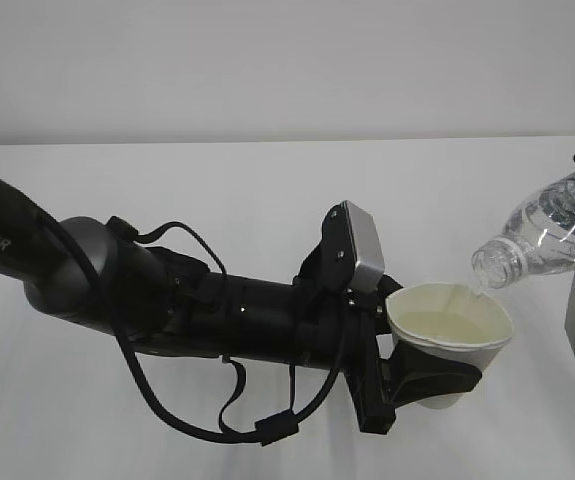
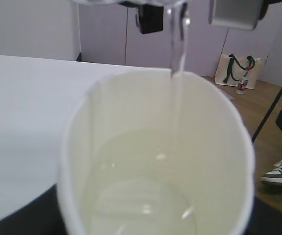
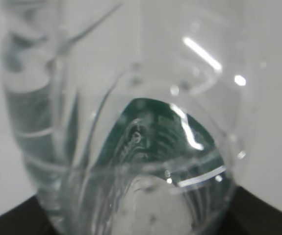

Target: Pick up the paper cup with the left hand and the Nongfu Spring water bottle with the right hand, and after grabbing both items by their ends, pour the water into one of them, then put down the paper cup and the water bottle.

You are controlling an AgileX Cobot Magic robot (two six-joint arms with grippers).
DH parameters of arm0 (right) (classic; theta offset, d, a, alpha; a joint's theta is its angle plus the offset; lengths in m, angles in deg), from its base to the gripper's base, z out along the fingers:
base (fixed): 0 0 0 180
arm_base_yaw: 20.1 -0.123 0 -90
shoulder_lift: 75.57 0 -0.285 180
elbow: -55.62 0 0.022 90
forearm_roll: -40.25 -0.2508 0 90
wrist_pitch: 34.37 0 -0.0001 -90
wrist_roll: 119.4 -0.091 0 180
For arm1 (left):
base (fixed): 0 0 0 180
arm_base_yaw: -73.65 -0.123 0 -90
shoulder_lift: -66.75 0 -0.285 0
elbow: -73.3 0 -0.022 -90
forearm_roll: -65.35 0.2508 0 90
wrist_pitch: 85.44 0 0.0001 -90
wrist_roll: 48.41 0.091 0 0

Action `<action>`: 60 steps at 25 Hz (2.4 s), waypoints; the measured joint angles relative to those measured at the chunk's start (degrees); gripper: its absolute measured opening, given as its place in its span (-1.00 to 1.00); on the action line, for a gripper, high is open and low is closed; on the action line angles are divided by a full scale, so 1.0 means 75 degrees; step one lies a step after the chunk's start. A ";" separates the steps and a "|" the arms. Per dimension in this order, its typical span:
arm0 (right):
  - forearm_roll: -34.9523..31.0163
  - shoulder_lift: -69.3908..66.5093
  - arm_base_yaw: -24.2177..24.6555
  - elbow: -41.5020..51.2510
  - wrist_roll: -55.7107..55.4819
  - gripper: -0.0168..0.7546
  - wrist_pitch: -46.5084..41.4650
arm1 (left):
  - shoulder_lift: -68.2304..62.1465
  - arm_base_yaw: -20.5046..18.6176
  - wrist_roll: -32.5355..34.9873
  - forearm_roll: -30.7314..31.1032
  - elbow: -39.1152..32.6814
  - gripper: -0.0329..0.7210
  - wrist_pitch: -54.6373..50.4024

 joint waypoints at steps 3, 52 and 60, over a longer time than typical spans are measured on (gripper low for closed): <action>-0.0013 0.0000 0.0000 0.0000 0.0000 0.18 0.0000 | 0.0000 0.0000 0.0000 0.0000 0.0000 0.21 0.0000; -0.0055 0.0000 0.0000 0.0000 -0.7004 0.18 0.0514 | -0.0017 0.0000 0.0391 -0.1089 0.0253 0.21 -0.0255; -0.0055 0.0000 0.0000 0.0000 -0.8608 0.18 0.0514 | -0.0017 0.0000 0.0391 -0.1141 0.0253 0.21 -0.0255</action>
